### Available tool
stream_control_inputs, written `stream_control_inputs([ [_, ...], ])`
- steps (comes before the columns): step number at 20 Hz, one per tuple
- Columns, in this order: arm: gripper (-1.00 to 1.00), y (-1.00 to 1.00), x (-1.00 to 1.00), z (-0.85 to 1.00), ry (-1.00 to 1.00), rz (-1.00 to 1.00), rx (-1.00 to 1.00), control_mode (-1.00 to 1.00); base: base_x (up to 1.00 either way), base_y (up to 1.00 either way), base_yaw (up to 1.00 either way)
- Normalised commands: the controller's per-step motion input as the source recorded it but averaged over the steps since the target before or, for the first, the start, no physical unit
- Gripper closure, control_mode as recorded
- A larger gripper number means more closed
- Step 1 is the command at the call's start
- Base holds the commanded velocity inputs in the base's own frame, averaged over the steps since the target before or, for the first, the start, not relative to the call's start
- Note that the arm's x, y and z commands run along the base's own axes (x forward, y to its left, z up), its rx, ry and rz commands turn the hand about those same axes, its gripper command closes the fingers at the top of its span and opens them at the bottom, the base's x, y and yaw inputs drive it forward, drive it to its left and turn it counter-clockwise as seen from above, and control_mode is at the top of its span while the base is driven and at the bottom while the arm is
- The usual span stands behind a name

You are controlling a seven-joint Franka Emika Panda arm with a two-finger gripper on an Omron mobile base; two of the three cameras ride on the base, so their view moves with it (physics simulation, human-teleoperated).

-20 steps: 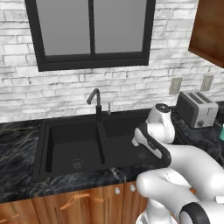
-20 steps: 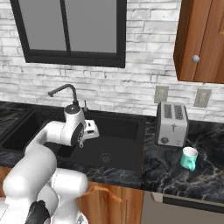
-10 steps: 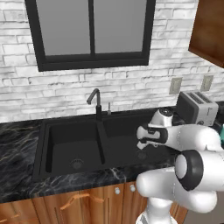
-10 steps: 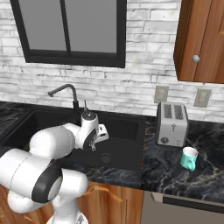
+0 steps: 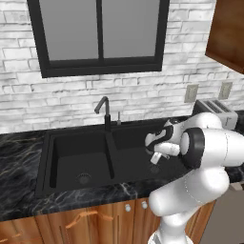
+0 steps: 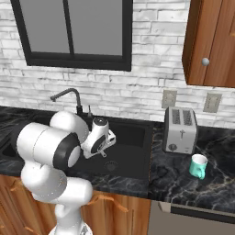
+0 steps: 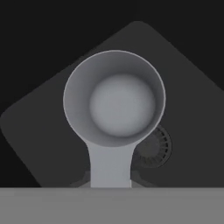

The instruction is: Move any existing items from the left basin to the right basin for drying. Then move the mug from the counter to the left basin of the sink for washing.

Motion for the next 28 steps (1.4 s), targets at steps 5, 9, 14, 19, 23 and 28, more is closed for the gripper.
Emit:
stream_control_inputs([
  [5, 1.00, 0.00, 0.12, -0.48, 0.00, 0.18, -0.11, -1.00, 0.00, 0.00, 0.00],
  [9, 1.00, 0.00, 0.09, -0.46, 0.00, 0.13, -0.08, -1.00, 0.00, 0.00, 0.00],
  [14, 1.00, 0.00, 0.16, -0.40, 0.00, 0.11, -0.05, -1.00, 0.00, 0.00, 0.00],
  [19, 1.00, -0.06, 0.15, -0.24, 0.00, 0.09, -0.01, -1.00, 0.00, 0.00, 0.00],
  [23, 1.00, -0.02, 0.19, -0.13, 0.00, 0.07, 0.00, -1.00, 0.00, 0.00, 0.00],
  [28, 1.00, -0.02, 0.25, -0.22, 0.00, 0.06, 0.00, -1.00, 0.00, 0.00, 0.00],
])
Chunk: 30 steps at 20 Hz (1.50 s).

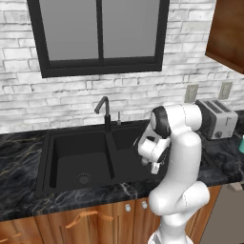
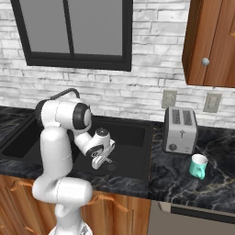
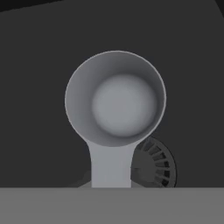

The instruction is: Move any existing items from the left basin to the right basin for drying. Then move the mug from the counter to the left basin of the sink for washing.

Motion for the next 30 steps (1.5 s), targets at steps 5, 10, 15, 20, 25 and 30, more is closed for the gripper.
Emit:
stream_control_inputs([
  [5, 1.00, 0.00, 0.32, -0.25, 0.00, 0.01, -0.01, -1.00, 0.00, 0.00, 0.00],
  [10, 1.00, 0.00, 0.24, -0.13, 0.00, 0.00, 0.00, -1.00, 0.00, 0.00, 0.00],
  [15, -1.00, 0.00, 0.27, -0.12, 0.00, 0.00, -0.01, -1.00, 0.00, 0.00, 0.00],
  [20, -1.00, 0.00, 0.22, -0.01, 0.00, 0.00, 0.00, -1.00, 0.00, 0.00, 0.00],
  [25, -1.00, 0.00, 0.14, 0.21, 0.00, 0.00, 0.00, -1.00, 0.00, 0.00, 0.00],
  [30, -1.00, 0.00, 0.00, 0.87, 0.01, 0.00, 0.00, -1.00, 0.00, 0.00, 0.00],
])
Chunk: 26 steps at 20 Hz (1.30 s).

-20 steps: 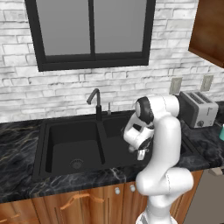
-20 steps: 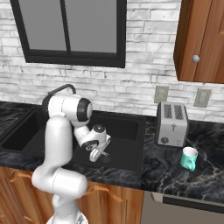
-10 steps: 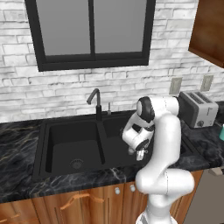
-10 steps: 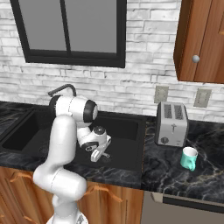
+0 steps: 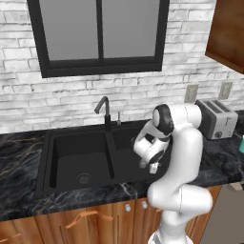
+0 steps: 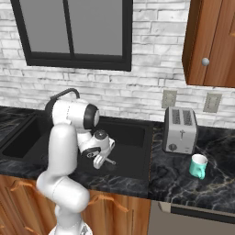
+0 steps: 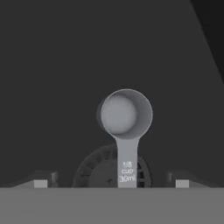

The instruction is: Move any existing items from the left basin to the right basin for drying. Then move the mug from the counter to the left basin of the sink for washing.

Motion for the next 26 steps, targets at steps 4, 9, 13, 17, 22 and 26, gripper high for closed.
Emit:
stream_control_inputs([
  [4, -1.00, -0.01, 0.00, 1.00, 0.03, 0.00, 0.00, -1.00, 0.00, 0.00, 0.00],
  [9, -1.00, -0.13, 0.00, 1.00, 0.04, 0.00, 0.00, -1.00, 0.00, 0.00, 0.00],
  [13, -1.00, -0.22, 0.01, 1.00, 0.08, -0.01, 0.00, -1.00, 0.00, 0.00, 0.00],
  [17, -1.00, -0.17, 0.10, 1.00, 0.11, -0.04, 0.00, -1.00, 0.00, 0.00, 0.00],
  [22, -1.00, -0.10, 0.20, 1.00, 0.12, -0.04, 0.00, -1.00, 0.00, 0.00, 0.00],
  [26, -1.00, -0.02, 0.26, 1.00, 0.13, -0.05, 0.00, -1.00, 0.00, 0.00, 0.00],
])
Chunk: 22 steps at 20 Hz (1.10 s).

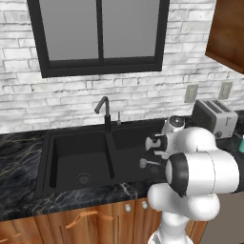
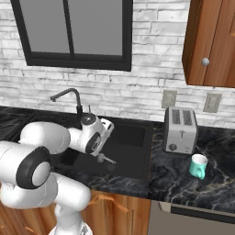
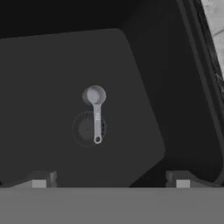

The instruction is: Move any existing items from the left basin to the right basin for drying. Then move the mug from the counter to the left basin of the sink for washing.

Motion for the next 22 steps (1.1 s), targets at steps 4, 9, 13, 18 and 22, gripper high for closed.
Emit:
stream_control_inputs([
  [4, -1.00, -0.12, 0.14, 1.00, 0.13, -0.03, 0.00, -1.00, 0.00, 0.00, 0.00],
  [9, -1.00, -0.26, 0.01, 1.00, 0.14, -0.04, 0.03, -1.00, 0.00, 0.00, 0.00],
  [13, -1.00, -0.36, -0.18, 1.00, 0.14, -0.10, 0.11, -1.00, 0.00, 0.00, 0.00],
  [18, -1.00, -0.40, -0.59, 0.62, 0.04, -0.28, 0.13, -1.00, 0.00, 0.00, 0.00],
  [22, -1.00, -0.33, -0.53, 0.02, -0.05, -0.43, 0.04, -1.00, 0.00, 0.00, 0.00],
])
